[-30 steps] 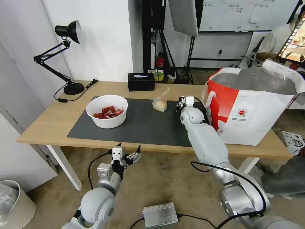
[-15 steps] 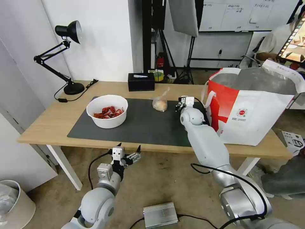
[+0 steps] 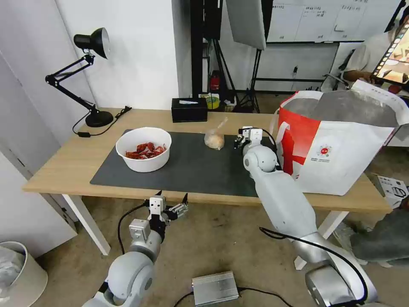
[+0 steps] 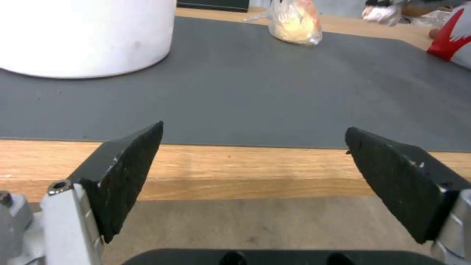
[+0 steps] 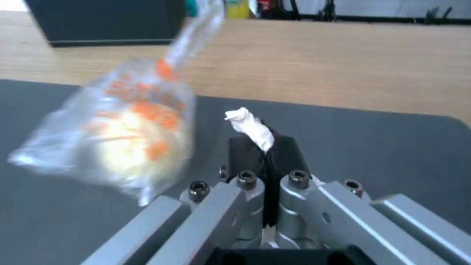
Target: Pick up the trash from the table and place it into the takeout bag.
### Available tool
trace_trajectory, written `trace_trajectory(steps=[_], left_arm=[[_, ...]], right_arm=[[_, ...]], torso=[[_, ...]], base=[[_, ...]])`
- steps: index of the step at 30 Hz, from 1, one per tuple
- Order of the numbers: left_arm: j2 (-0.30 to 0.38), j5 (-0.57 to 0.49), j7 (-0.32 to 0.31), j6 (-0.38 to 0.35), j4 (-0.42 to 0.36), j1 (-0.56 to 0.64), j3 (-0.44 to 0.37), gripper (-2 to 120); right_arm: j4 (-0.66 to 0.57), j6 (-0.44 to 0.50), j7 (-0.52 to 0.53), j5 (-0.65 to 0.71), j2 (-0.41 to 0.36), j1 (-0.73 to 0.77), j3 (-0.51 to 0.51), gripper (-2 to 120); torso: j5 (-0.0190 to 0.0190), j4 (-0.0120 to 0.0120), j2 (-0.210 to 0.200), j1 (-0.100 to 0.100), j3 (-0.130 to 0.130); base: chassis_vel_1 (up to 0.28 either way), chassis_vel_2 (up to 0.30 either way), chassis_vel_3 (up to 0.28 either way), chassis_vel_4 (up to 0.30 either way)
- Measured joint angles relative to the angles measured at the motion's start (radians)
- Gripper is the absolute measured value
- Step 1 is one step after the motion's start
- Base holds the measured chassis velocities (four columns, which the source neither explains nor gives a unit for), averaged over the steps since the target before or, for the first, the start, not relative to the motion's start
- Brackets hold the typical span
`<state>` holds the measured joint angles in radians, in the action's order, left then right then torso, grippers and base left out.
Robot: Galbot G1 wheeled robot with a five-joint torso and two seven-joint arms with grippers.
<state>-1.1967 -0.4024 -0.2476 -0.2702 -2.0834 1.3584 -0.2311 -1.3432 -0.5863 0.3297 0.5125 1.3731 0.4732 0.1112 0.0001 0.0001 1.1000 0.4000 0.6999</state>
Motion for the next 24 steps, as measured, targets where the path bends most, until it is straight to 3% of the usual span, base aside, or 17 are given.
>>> trace_trajectory(steps=[16,24], left_arm=[[0.001,0.003,-0.001,0.000,-0.011,0.018,-0.009,100],[0.001,0.007,-0.001,0.001,-0.016,0.029,-0.012,100]], right_arm=[[-0.303,-0.035,0.073,-0.011,-0.091,0.127,-0.036,0],[-0.376,0.054,0.080,-0.079,-0.091,0.195,-0.013,0]], torso=[[-0.0001,-0.0002,0.000,0.000,0.000],[0.0000,0.0000,0.000,0.000,0.000]], base=[[0.000,0.000,0.000,0.000],[0.000,0.000,0.000,0.000]])
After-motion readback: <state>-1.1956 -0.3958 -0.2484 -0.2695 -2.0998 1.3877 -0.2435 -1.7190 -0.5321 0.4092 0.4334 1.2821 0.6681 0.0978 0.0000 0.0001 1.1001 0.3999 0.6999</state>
